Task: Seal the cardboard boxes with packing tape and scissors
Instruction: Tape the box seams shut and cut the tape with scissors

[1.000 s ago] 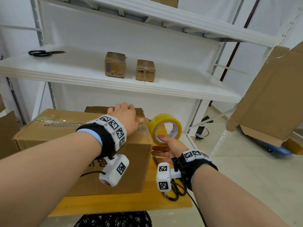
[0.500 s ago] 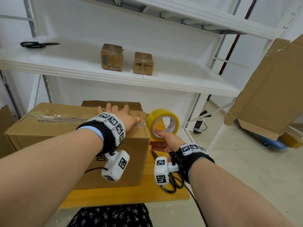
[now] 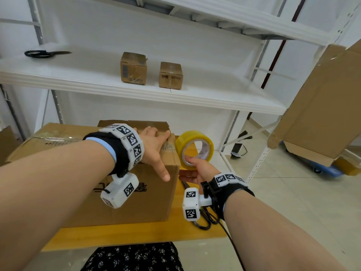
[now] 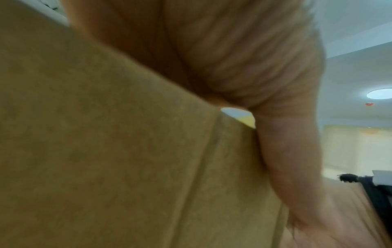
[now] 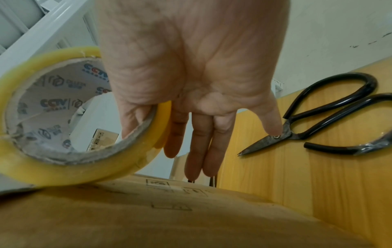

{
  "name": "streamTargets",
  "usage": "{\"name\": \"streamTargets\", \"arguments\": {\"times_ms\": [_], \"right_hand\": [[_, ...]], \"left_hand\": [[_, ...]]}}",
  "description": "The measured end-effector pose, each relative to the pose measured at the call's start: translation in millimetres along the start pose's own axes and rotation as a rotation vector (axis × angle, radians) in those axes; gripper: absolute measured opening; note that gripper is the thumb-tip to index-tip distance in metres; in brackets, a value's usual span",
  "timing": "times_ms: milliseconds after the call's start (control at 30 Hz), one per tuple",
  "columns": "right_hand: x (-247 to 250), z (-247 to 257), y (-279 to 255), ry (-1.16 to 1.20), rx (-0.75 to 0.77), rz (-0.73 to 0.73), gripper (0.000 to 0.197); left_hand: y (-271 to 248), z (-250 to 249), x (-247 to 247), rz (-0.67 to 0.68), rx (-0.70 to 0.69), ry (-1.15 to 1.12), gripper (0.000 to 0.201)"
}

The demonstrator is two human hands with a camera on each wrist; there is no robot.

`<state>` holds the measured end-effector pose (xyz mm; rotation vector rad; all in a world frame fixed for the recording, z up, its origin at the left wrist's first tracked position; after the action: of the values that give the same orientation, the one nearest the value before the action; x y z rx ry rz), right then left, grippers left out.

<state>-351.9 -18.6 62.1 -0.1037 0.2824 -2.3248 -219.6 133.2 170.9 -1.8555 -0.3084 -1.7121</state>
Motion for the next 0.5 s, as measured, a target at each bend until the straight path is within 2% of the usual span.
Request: {"name": "streamTargets", "arguments": {"times_ms": [133,300,433,500], "right_hand": [[-2,10,-9,-0.006,0.01,0.014,0.037],[-15,42,-21,0.039,0.021,0.027,0.037],[-33,98,-29,0.084,0.215,-0.011,0.054],[-43,133,-40,0.087,0.319,-0.004,0.05]], "left_hand": [[-8,-2,8,-0.069,0.005,0.029,0.145],[-19,9,37,-0.126,0.001,-0.055,0.144],[-36,23,84,-0.238,-0.003,-0.245,0.143],[-45,34,106,-0.302,-0.013,-0.375,0.149]]}}
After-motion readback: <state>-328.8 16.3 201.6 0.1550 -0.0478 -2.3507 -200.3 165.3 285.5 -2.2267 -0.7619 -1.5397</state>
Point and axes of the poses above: each hand's wrist, its own y-axis towards the middle knuckle, its own x-axis out of the back of the hand, z = x × y, the point moved 2 cm from there along y, towards the middle knuckle, and after that the axes turned 8 degrees about x, right-handed, at the moved point
